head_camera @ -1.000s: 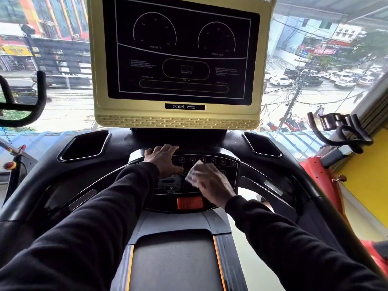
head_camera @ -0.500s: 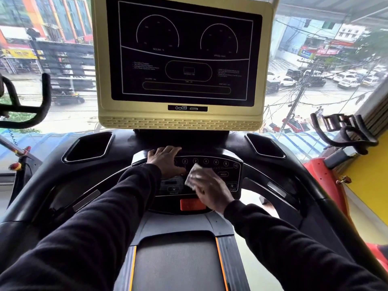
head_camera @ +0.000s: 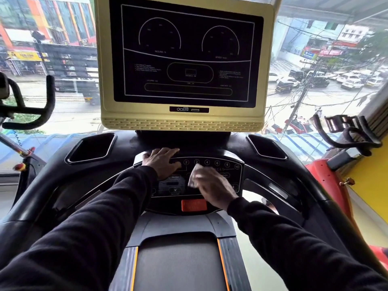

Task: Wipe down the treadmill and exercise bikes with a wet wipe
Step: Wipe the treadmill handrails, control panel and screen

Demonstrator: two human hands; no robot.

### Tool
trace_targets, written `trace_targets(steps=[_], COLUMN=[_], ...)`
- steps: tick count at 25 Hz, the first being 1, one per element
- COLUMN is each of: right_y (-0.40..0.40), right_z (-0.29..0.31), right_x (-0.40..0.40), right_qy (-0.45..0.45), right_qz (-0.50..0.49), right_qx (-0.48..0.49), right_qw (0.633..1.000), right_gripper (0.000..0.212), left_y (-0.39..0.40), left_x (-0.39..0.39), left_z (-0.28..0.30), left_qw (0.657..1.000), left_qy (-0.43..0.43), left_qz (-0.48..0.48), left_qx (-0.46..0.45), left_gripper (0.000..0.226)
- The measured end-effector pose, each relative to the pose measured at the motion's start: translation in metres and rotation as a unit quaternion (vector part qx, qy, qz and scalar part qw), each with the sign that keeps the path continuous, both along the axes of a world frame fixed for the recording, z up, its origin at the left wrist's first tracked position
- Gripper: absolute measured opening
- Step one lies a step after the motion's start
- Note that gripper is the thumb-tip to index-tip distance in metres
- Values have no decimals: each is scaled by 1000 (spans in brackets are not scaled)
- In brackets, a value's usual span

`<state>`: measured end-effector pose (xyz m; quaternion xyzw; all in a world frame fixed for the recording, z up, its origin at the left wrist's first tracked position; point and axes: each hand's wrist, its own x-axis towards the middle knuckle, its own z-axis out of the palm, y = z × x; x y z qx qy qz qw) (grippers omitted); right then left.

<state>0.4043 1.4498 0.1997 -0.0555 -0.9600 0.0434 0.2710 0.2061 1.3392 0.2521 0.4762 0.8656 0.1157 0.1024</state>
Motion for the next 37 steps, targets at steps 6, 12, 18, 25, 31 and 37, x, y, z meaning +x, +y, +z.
trace_targets(steps=[6,12,18,25,31,37], right_y=[-8,6,13,-8,-26,-21], right_z=[-1,8,18,-4,-14,-3], right_x=[-1,-18,-27,-15,-6,-16], right_qy=[-15,28,16,13,-20,42], right_qz=[41,-89,-93,23,78,-58], right_qx=[-4,-29,-34,-26,-11,-67], right_qw=[999,995,995,999,997,995], right_gripper=[19,36,40,27,24,27], left_y=[-2,-3,-9,-22,-23,-23], left_x=[3,2,-10,-15,-14,-15], left_z=[-1,-1,2,-5,-6,-7], left_qw=[1000,1000,1000,1000,1000,1000], left_qy=[11,17,0,13,16,21], left_qz=[1,0,-15,5,3,3], left_qx=[1,0,19,12,11,7], left_gripper=[67,69,73,73,75,76])
